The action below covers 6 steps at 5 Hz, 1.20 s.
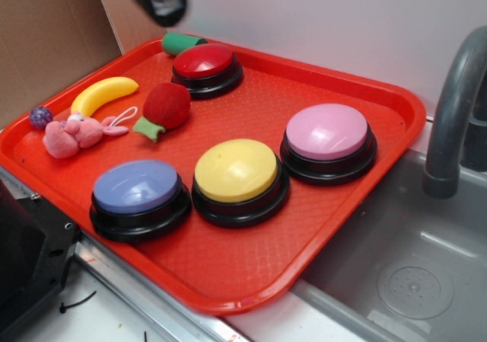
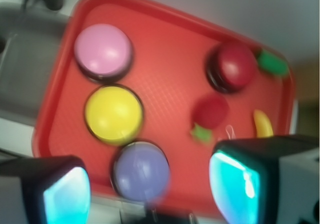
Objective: Push the pink button.
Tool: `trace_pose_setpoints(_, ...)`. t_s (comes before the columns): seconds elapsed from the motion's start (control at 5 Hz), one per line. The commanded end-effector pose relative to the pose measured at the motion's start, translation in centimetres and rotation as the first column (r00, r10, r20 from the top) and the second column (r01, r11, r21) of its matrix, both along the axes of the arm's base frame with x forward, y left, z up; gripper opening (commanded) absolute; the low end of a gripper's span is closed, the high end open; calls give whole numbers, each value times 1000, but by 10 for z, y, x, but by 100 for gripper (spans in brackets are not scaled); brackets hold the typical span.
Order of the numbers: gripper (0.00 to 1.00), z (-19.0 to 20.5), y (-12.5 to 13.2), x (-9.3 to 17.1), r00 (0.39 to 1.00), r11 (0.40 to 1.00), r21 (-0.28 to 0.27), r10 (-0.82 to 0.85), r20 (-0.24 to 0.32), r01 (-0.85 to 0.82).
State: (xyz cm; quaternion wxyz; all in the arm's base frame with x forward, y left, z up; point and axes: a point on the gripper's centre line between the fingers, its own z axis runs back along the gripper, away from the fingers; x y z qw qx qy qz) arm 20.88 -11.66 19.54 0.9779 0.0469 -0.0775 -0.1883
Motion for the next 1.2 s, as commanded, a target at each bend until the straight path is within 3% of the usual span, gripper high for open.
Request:
trace_pose_setpoints(0.0, 100, -36, -17, 45, 975, 977, -79, -191, 114, 200)
trace_pose_setpoints(0.4, 100, -85, -7, 66, 980, 973, -111, -197, 38, 200)
trace_pose_setpoints(0.6, 100, -107, -17, 70, 964, 954, -136, -266, 23, 267)
trace_pose_setpoints(1.0, 100, -141, -25, 69, 944, 943, -97, -324, -68, 317)
